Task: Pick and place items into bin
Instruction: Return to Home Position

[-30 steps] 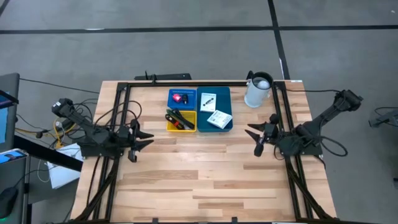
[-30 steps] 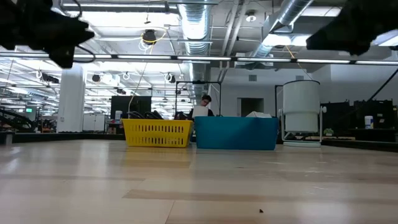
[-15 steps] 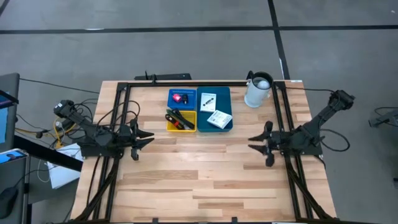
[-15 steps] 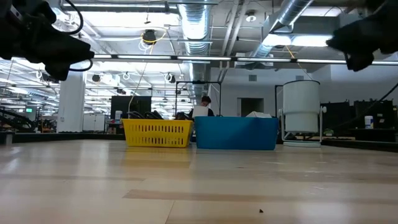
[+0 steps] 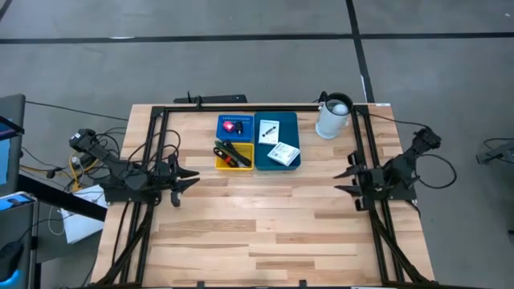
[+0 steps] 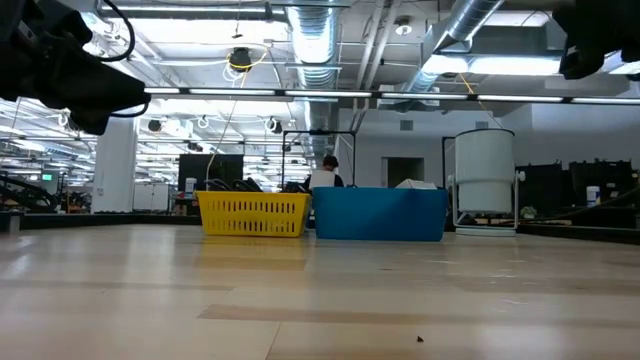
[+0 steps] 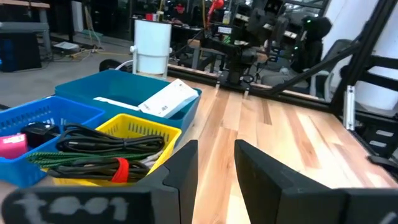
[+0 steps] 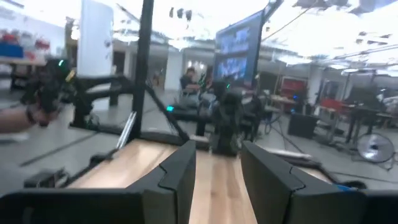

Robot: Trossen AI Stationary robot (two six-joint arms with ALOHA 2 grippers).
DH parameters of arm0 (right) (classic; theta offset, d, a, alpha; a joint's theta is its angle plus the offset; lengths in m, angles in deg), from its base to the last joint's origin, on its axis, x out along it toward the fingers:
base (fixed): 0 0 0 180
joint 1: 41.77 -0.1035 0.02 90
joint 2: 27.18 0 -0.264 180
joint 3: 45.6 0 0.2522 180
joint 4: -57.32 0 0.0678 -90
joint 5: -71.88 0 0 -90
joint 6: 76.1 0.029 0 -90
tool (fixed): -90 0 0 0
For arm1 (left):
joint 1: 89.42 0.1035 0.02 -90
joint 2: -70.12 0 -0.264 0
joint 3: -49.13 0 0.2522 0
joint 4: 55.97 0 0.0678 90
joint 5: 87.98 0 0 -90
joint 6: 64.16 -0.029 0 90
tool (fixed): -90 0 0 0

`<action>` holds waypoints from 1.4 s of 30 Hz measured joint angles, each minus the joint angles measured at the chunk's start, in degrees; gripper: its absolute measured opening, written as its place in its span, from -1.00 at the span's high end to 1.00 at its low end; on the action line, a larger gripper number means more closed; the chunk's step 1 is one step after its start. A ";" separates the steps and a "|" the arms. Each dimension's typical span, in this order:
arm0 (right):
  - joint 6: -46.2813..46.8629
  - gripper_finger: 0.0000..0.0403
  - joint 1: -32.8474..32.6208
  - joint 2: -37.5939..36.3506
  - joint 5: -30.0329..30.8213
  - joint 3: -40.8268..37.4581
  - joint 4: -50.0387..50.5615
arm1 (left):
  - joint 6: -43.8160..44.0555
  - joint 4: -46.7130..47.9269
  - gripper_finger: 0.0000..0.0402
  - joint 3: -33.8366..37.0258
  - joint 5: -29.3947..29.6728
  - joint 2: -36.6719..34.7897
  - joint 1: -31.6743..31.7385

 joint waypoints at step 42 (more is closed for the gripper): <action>16.74 0.40 9.57 2.15 -3.02 -1.62 8.41 | -4.28 0.50 0.53 0.09 4.83 -0.61 -1.02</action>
